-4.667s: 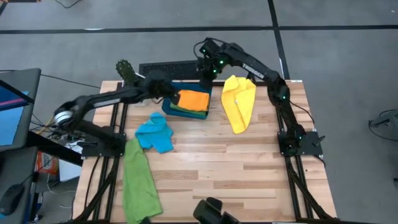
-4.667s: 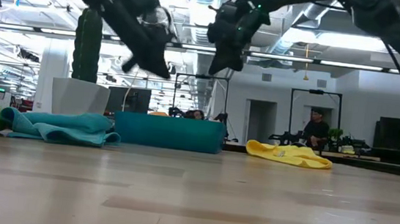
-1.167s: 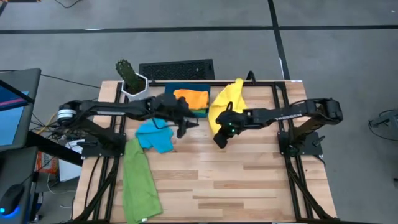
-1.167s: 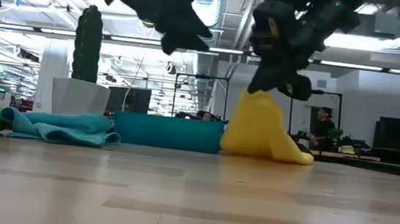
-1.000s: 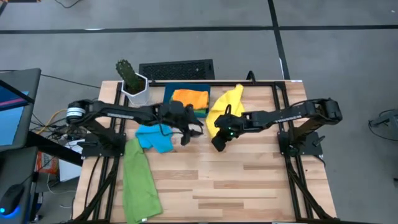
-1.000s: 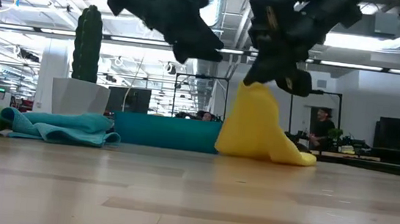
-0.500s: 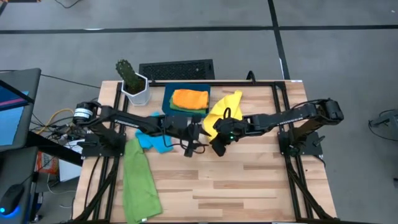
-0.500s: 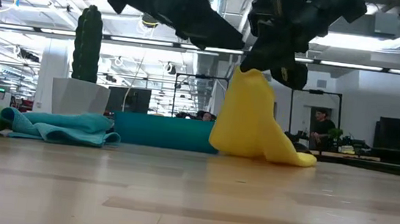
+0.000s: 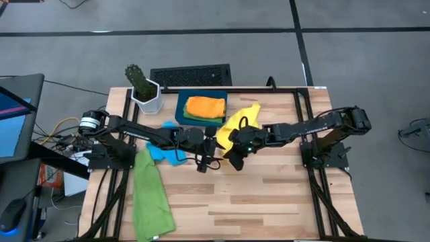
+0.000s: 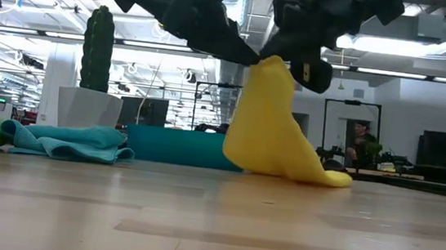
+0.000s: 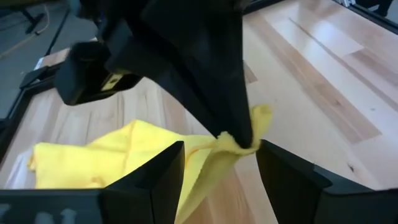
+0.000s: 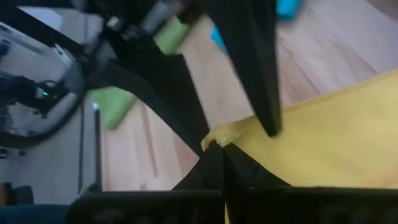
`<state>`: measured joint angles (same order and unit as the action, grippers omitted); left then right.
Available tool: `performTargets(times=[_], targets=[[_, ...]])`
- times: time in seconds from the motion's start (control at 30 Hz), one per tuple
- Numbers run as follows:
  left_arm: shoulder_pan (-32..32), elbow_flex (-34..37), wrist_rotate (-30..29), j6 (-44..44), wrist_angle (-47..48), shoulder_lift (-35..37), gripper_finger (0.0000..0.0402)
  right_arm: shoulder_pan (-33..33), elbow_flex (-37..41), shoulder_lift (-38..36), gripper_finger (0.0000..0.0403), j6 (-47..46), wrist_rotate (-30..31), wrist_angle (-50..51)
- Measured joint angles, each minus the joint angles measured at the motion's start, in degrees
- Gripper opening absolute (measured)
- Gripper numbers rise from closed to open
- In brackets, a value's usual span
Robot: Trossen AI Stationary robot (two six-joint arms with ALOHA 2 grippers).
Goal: Fold microfiber towels
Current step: Fold the yellow towel
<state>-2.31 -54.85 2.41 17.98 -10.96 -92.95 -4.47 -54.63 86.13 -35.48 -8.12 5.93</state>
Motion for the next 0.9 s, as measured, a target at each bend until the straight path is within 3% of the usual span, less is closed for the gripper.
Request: performTargets(times=[0.37, 0.57, 0.8, 0.9], targets=[[0.0, -0.1, -2.4, -0.7, -2.0, -1.8, 0.0183, 0.0, 0.0, 0.0, 0.0015, 0.8, -1.0, -1.7], [-0.1, -1.2, -1.9, 0.3, -0.7, -1.9, 0.0121, 0.0, 0.0, 0.0, 0.0022, 1.0, -1.0, -1.6], [0.0, -3.8, 0.5, -5.2, 4.8, -1.9, 0.0012, 1.7, 0.0, -1.8, 0.0041, 5.5, -3.1, 0.3], [0.0, -3.8, 0.4, -8.4, 9.7, -1.7, 0.0006, 3.6, 0.0, -5.1, 0.0051, 8.1, -2.3, 7.5]])
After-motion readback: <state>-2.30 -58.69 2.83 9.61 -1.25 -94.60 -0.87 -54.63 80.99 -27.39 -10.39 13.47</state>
